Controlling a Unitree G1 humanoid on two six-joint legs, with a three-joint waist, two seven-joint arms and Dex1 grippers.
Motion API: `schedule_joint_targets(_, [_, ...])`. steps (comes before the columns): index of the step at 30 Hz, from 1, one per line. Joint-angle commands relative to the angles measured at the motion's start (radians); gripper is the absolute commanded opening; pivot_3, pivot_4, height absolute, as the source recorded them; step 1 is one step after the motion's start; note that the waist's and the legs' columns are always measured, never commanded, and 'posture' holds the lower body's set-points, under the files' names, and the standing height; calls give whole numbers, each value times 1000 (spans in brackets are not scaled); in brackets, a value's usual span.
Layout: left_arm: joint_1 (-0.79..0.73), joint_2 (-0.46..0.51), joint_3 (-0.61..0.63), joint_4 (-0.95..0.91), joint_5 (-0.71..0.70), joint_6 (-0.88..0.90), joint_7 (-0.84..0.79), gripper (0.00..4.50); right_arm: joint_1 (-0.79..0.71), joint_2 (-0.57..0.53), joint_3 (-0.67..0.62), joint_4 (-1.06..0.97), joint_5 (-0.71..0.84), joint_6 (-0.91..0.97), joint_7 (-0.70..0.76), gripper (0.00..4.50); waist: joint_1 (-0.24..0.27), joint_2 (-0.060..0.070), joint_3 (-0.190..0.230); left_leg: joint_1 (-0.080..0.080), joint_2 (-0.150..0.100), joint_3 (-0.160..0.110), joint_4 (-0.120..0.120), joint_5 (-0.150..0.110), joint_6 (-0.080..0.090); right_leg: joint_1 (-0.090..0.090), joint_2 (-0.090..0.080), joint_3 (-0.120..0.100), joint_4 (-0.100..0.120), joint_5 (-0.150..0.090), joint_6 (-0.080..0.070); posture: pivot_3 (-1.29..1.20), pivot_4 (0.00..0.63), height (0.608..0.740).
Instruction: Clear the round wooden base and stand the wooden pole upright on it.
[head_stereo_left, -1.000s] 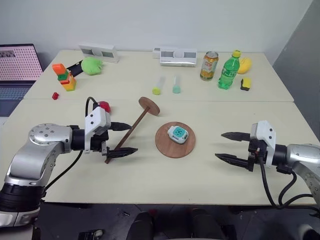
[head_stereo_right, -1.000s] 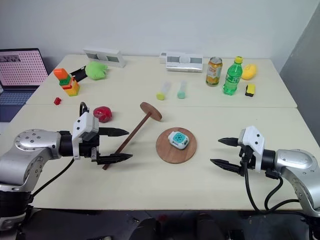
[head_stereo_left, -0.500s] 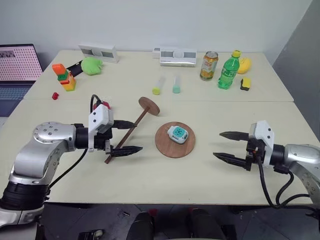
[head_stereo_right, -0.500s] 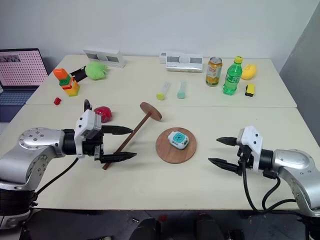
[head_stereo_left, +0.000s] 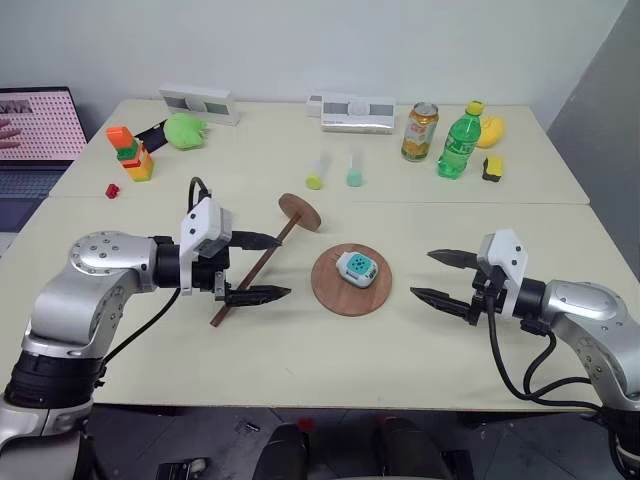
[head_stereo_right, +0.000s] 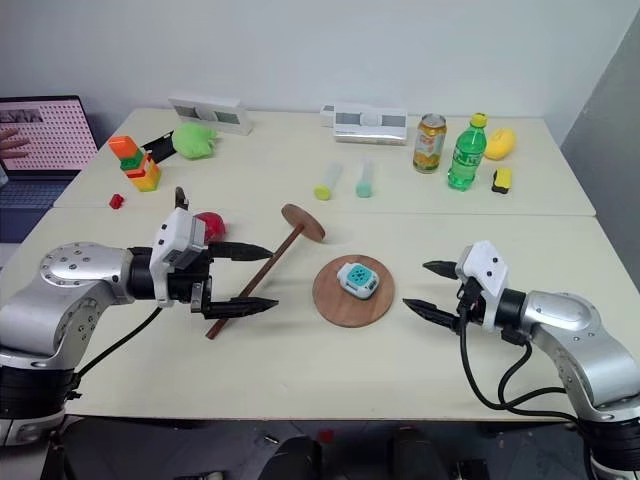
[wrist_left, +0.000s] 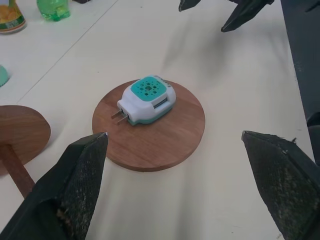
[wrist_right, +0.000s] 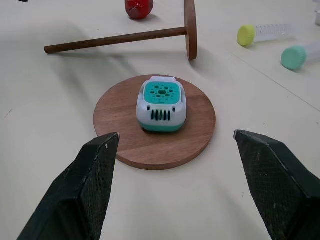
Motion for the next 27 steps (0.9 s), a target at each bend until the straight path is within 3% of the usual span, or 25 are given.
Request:
schedule_joint_targets(1, [-8,24,-3,-2,4,-25,-35,4500,-42,21,23,-9,-1,-5,-8,3843,-2,0,0,0,0,0,0,0,0,0,0,0,0,0,0,0,150,740])
schedule_joint_targets(10, [-10,14,-31,-6,23,-54,-47,4500,-259,192,256,162,-174,-23,-103,3843,-8,0,0,0,1,0,0,0,0,-1,1,0,2,0,0,0,150,740])
schedule_joint_targets(15, [4,17,-30,-17,21,-56,-40,4500,-319,264,283,244,-219,-24,-134,4467,-2,0,0,-1,0,0,0,0,0,-2,0,0,1,0,0,0,150,740])
schedule_joint_targets(27, [8,15,-30,-17,23,-56,-33,4500,-366,378,360,429,-319,-28,-157,4467,-6,0,0,-1,0,0,0,0,0,-3,0,0,3,0,0,0,150,740])
